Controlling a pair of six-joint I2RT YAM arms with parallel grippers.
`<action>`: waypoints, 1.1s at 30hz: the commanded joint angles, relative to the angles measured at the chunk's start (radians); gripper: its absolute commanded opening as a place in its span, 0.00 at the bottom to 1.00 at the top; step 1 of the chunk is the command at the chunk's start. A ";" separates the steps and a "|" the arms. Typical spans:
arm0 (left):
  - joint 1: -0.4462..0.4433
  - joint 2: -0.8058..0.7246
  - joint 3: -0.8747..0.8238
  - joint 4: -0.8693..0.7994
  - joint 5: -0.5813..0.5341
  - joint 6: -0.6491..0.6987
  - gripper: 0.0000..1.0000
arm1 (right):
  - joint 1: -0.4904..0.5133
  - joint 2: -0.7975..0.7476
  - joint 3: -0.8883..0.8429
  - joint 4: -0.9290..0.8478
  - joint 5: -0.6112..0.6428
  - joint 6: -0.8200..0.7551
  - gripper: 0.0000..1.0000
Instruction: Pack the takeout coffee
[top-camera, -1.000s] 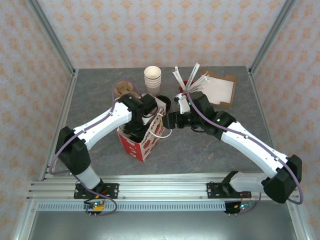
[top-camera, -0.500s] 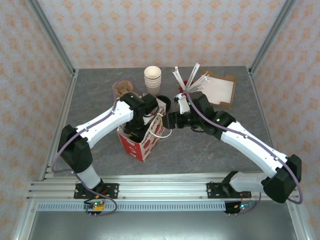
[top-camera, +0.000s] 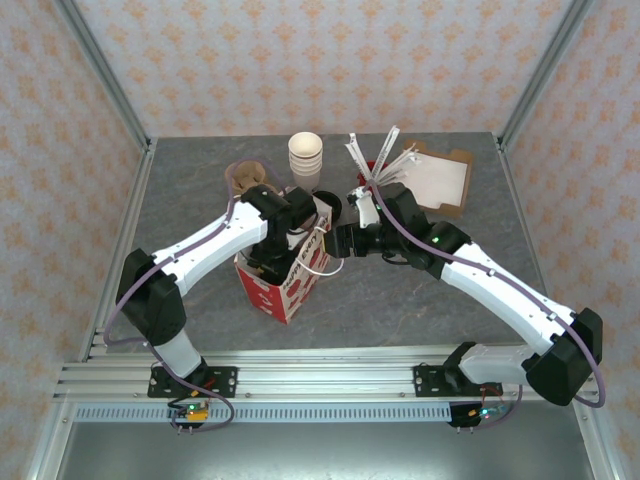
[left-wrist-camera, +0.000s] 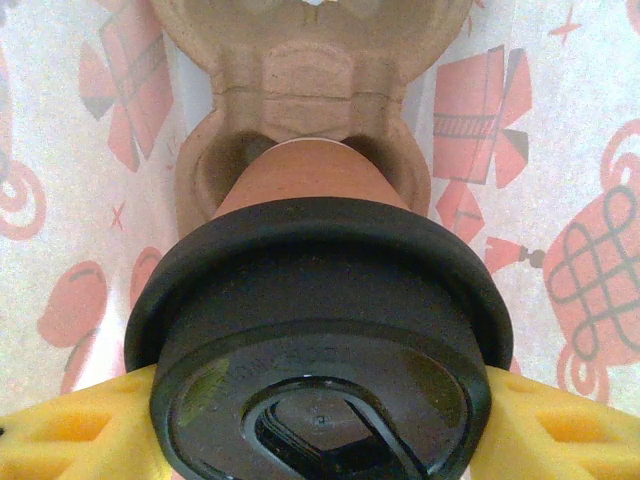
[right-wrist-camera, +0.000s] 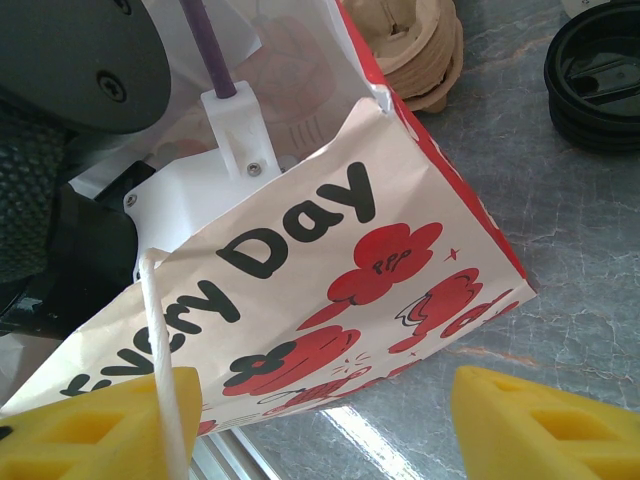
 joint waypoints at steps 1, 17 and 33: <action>0.004 0.083 -0.050 0.111 -0.012 0.012 0.42 | 0.007 0.003 0.023 -0.004 0.019 -0.005 0.67; 0.004 0.079 -0.037 0.096 -0.023 0.009 0.42 | 0.007 0.004 0.023 -0.006 0.022 -0.009 0.68; 0.000 0.018 -0.008 0.040 -0.036 -0.010 0.41 | 0.007 0.010 0.030 -0.006 0.020 -0.011 0.68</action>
